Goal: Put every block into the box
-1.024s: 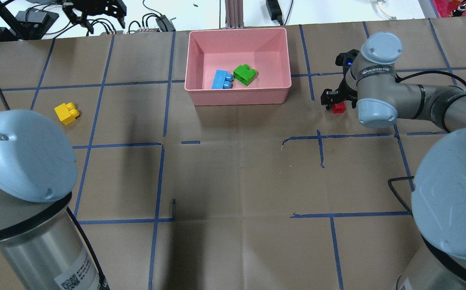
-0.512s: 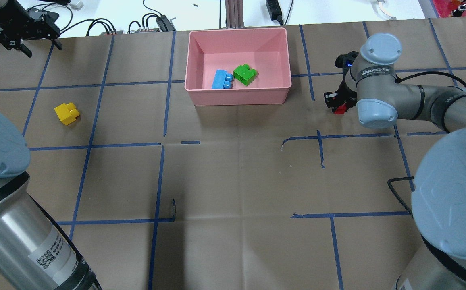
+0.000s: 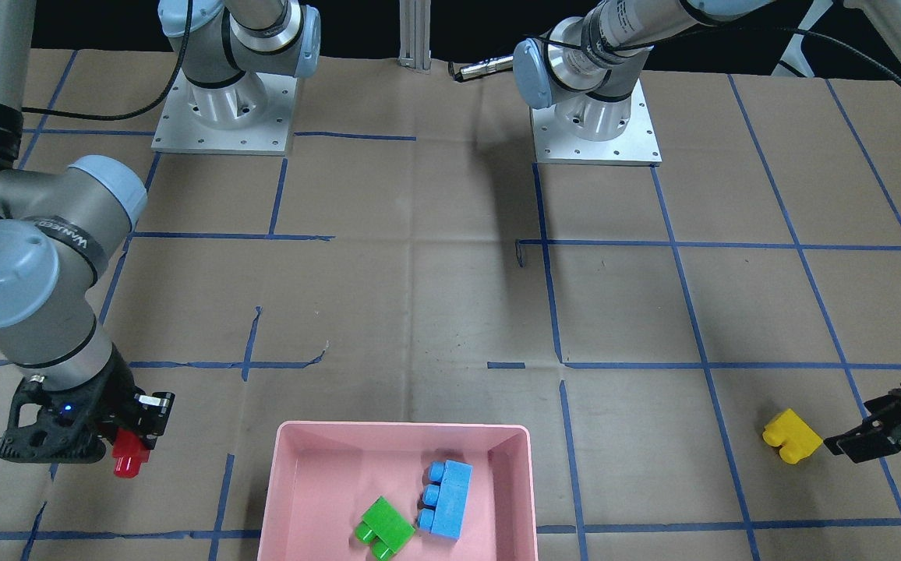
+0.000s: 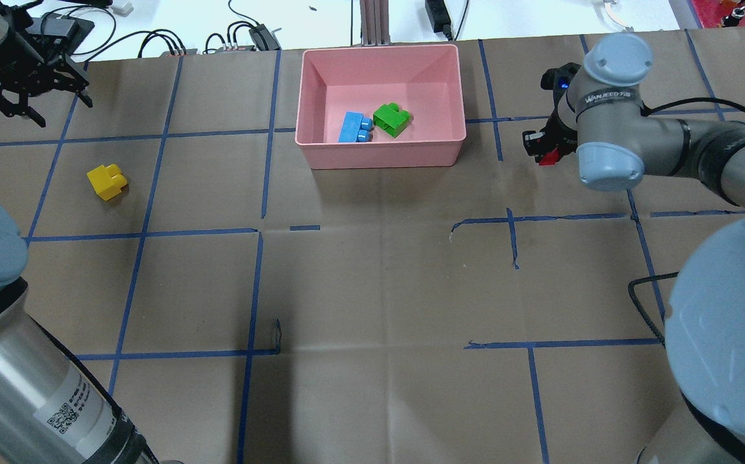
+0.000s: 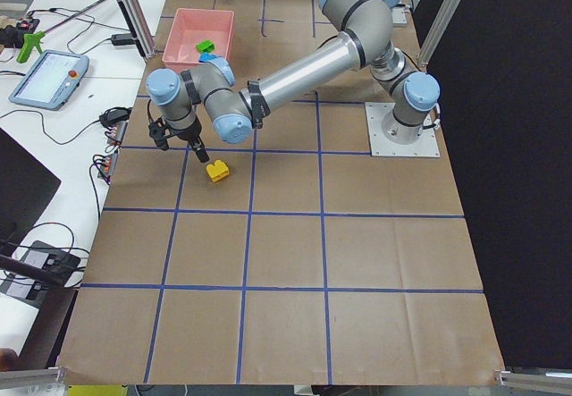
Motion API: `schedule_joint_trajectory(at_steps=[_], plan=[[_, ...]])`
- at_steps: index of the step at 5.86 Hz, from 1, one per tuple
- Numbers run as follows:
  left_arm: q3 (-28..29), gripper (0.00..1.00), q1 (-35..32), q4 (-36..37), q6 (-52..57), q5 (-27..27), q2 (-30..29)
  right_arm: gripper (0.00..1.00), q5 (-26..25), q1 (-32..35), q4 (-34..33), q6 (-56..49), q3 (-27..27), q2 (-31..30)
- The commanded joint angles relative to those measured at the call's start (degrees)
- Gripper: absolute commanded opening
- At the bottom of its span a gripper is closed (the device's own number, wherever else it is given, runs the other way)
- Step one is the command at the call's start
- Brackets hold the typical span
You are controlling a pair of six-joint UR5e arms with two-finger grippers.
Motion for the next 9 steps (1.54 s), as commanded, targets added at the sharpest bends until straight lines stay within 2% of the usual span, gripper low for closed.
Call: schedule_joint_trajectory(at_steps=[1, 3, 4, 5, 6, 7, 8, 9], plan=[[-9.28, 0.99, 1.08, 13.05, -2.12, -0.06, 1.46, 0.03, 1.67, 4.33, 15.31, 1.53, -16.04, 1.53], [-13.97, 0.99, 1.0, 21.43, -2.47, -0.68, -0.9, 0.03, 8.16, 13.36, 14.58, 11.85, -24.08, 10.28], [-14.16, 0.99, 1.0, 22.5, -2.99, -0.77, -2.04, 0.03, 10.88, 15.59, 10.13, 16.52, -28.2, 15.03], [-14.51, 0.99, 1.0, 23.04, -3.69, -0.77, -2.49, 0.04, 12.3, 17.35, 8.87, 17.7, -31.12, 18.64], [-14.77, 0.99, 1.09, 22.95, -4.13, -1.2, -3.62, 0.27, 12.4, 17.46, 8.42, 17.71, -32.28, 19.2], [-15.04, 0.98, 1.09, 22.87, -4.23, -1.21, -3.9, 0.98, 12.14, 17.46, 1.37, 17.45, -33.16, 19.47], [-14.95, 0.91, 1.09, 22.87, -4.31, -1.12, -3.81, 1.0, 11.88, 17.46, 1.04, 17.27, -33.17, 19.47], [-14.86, 0.71, 1.09, 22.26, -4.23, -0.86, -3.55, 1.0, 11.53, 17.46, 0.95, 17.01, -33.08, 19.47]])
